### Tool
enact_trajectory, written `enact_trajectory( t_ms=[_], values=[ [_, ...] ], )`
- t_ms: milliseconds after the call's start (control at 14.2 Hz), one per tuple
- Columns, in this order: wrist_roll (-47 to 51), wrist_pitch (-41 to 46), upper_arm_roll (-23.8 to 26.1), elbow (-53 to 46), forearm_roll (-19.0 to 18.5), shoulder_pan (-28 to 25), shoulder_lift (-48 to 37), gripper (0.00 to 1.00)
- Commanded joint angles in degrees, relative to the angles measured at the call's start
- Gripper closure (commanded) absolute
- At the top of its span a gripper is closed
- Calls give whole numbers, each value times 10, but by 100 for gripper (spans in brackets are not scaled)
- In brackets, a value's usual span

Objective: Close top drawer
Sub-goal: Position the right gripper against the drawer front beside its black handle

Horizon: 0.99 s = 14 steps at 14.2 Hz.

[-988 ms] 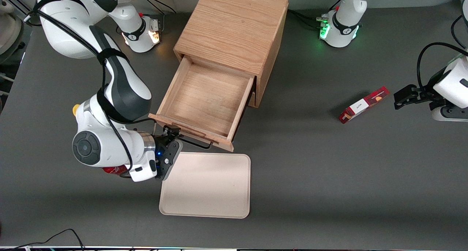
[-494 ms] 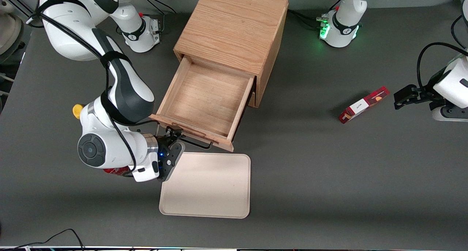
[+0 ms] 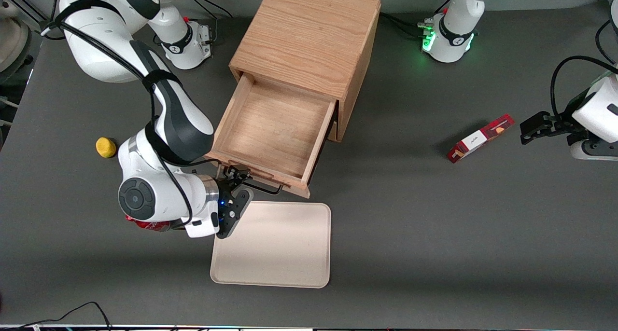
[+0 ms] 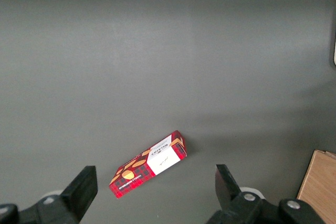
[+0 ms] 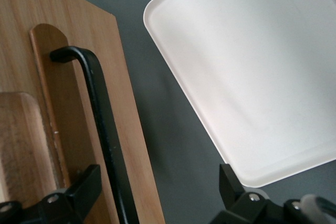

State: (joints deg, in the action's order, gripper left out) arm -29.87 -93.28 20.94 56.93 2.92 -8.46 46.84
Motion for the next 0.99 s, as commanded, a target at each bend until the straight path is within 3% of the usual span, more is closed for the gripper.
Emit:
enact_trajectory(
  t_ms=[0,917],
  values=[
    [17,2,3,-17,-7,-6,13,0],
    [-9,-16,-1,-25,-20,1,28,0]
  ],
)
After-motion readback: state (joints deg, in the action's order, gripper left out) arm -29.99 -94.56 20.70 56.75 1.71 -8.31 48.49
